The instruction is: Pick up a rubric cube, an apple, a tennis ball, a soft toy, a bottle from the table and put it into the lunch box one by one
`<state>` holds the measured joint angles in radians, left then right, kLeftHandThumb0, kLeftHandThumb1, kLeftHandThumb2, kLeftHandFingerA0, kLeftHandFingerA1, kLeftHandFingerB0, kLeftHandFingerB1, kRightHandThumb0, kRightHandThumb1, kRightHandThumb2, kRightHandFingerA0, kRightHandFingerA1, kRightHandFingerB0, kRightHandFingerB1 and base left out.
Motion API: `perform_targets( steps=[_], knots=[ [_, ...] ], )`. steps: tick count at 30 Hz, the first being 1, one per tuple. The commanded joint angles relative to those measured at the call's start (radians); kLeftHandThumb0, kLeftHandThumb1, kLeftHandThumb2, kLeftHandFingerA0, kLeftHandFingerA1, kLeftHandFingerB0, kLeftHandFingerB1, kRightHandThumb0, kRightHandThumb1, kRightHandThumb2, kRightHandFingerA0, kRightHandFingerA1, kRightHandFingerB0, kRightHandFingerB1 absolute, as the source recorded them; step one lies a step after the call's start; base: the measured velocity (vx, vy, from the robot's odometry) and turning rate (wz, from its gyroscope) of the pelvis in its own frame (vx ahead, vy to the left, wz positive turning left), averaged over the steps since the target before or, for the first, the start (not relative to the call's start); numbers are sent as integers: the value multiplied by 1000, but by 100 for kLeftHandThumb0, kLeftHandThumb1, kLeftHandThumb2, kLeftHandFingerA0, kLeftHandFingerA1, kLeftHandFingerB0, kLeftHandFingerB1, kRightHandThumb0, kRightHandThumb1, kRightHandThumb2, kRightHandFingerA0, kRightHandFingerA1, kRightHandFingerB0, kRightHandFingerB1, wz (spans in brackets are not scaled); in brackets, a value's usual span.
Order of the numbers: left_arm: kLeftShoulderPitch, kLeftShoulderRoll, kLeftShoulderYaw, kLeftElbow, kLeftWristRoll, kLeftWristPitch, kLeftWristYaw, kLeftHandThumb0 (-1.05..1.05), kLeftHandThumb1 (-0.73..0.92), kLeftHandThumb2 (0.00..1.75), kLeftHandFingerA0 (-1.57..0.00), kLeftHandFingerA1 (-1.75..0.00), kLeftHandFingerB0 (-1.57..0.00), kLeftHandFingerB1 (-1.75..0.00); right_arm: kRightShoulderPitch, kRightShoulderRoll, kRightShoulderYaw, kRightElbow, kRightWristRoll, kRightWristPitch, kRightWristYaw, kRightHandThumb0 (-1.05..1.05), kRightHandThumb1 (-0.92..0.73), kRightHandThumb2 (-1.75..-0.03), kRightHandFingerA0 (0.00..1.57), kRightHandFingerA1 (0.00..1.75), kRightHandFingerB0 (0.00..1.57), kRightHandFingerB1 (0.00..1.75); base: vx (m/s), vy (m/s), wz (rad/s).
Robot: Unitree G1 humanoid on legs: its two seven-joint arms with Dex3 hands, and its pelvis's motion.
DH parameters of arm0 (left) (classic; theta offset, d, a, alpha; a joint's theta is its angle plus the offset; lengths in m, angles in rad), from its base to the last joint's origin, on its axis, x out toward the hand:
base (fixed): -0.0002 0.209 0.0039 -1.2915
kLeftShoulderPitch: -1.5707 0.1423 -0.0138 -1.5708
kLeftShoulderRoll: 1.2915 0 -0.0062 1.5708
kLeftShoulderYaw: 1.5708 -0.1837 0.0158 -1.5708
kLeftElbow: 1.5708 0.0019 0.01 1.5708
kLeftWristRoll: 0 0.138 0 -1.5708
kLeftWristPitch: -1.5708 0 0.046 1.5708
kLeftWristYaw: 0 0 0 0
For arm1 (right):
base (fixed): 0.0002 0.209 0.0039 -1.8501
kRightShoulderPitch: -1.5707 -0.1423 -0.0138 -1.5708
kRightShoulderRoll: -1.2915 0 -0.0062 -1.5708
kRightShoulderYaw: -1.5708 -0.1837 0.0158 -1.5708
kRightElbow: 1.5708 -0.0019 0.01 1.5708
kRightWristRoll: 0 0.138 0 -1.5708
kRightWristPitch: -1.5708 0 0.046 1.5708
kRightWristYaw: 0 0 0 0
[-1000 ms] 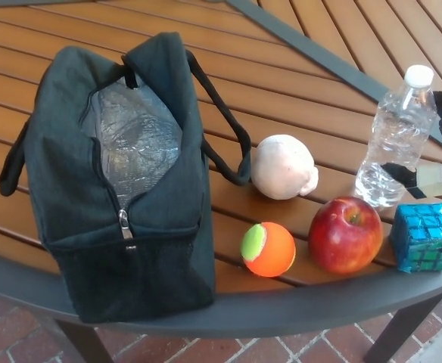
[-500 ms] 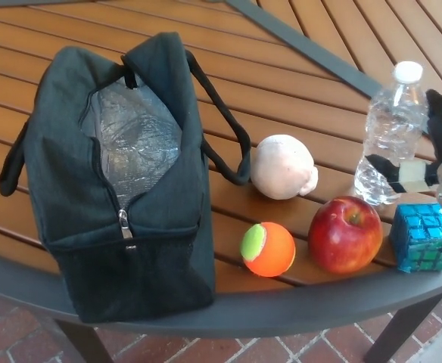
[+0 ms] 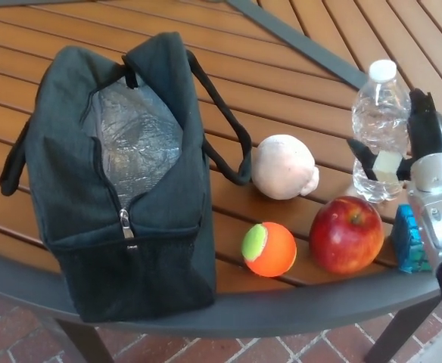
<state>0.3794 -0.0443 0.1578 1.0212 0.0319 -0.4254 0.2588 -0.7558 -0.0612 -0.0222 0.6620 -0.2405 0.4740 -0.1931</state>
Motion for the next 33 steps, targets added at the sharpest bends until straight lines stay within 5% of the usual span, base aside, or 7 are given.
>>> perform_targets(
  steps=[1,4,5,15,27,28,33],
  knots=[
    [30,-3,-2,-34,-9,-59,-12,5,57,86,-94,-106,-84,-88,-30,12,36,15,-69,-52,-171,-22,-67,-71,87,149,91,59,0,0,0],
    [41,2,-14,-40,8,-73,-7,7,56,85,-92,-106,-84,-87,-30,8,52,18,-78,-43,-178,-24,-60,-84,85,154,102,82,0,0,0],
    [44,9,-22,-41,21,-79,-4,4,56,85,-92,-104,-86,-88,-29,11,51,37,-84,-65,-218,-25,-75,-77,86,175,69,158,0,0,0],
    [51,16,-37,-28,27,-85,17,8,54,84,-90,-104,-86,-88,13,-3,57,78,-96,-196,-337,-31,-78,-76,86,175,70,161,0,0,0],
    [34,23,-30,-14,15,-82,-6,9,54,86,-93,-105,-87,-89,87,-30,59,47,-72,-350,-337,-28,-73,-83,90,175,71,164,0,0,0],
    [24,26,-30,-5,20,-77,1,2,58,80,-94,-103,-85,-86,97,-28,51,47,-49,-403,-312,-24,-61,-107,90,175,75,167,0,0,0],
    [3,26,-26,6,22,-62,15,6,56,84,-93,-105,-85,-85,112,-5,9,20,55,-542,-190,-28,-49,-119,90,175,78,170,0,0,0]
  ],
)
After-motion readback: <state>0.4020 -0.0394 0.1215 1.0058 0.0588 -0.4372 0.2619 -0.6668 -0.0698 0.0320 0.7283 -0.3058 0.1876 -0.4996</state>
